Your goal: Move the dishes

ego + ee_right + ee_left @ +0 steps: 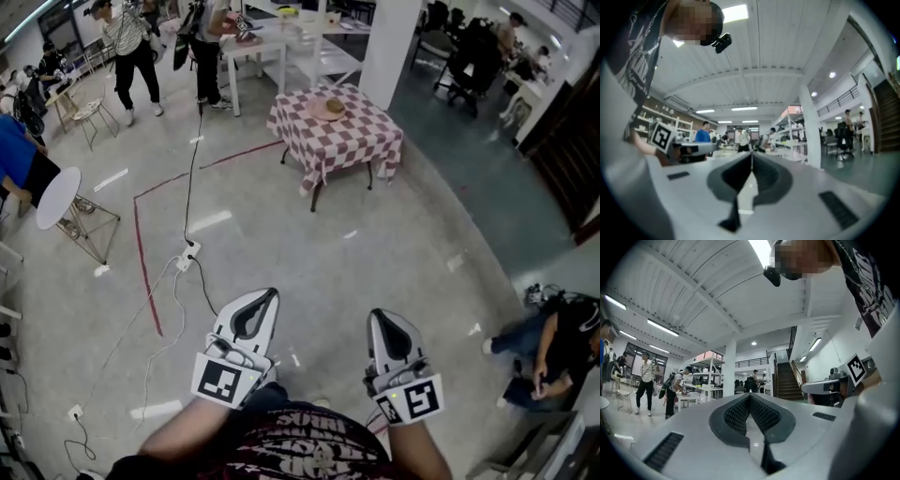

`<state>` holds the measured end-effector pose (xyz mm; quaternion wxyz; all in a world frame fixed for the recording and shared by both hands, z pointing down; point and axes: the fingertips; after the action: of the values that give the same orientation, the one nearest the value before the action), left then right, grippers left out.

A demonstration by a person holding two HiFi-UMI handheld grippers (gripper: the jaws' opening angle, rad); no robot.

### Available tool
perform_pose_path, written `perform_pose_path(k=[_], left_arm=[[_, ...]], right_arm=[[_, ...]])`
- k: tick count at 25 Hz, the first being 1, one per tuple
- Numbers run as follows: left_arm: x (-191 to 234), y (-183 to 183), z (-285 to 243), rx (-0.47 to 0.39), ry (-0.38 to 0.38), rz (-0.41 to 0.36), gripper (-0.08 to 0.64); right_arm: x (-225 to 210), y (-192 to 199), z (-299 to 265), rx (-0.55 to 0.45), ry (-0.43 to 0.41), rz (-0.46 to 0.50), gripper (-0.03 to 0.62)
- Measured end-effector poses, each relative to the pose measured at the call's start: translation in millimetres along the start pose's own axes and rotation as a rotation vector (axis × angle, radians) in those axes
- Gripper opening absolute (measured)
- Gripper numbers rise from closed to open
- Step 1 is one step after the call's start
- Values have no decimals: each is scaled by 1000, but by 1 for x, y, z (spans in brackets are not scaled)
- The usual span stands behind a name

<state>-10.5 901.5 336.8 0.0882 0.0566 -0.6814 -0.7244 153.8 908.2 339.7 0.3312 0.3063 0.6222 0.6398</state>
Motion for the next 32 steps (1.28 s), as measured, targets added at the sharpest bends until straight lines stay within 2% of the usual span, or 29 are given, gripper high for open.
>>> perform_pose_path(k=[5, 11, 18, 25, 29, 32], left_arm=[[27, -6, -26, -30, 53, 36, 31], [65, -4, -42, -20, 93, 81, 31], [103, 2, -43, -15, 66, 112, 31], [120, 8, -34, -13, 15, 162, 31], [126, 4, -33, -13, -10, 141, 31], [133, 1, -38, -8, -39, 108, 31]], right_arm=[[3, -9, -45, 16, 27, 43, 34], [7, -14, -88, 31, 68, 58, 34], [22, -11, -117, 72, 54, 45, 34], [34, -7, -141, 80, -22, 27, 34], [32, -9, -149, 42, -45, 41, 34], [20, -5, -151, 25, -24, 15, 34]])
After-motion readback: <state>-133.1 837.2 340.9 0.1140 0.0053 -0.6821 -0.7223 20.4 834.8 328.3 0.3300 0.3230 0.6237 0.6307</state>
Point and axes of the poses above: the fingertips, and each gripper's own axes: z backward along the fingers, x to its left, y out of its underside, and after that the axes turned 14 degrees about -y, right-handed
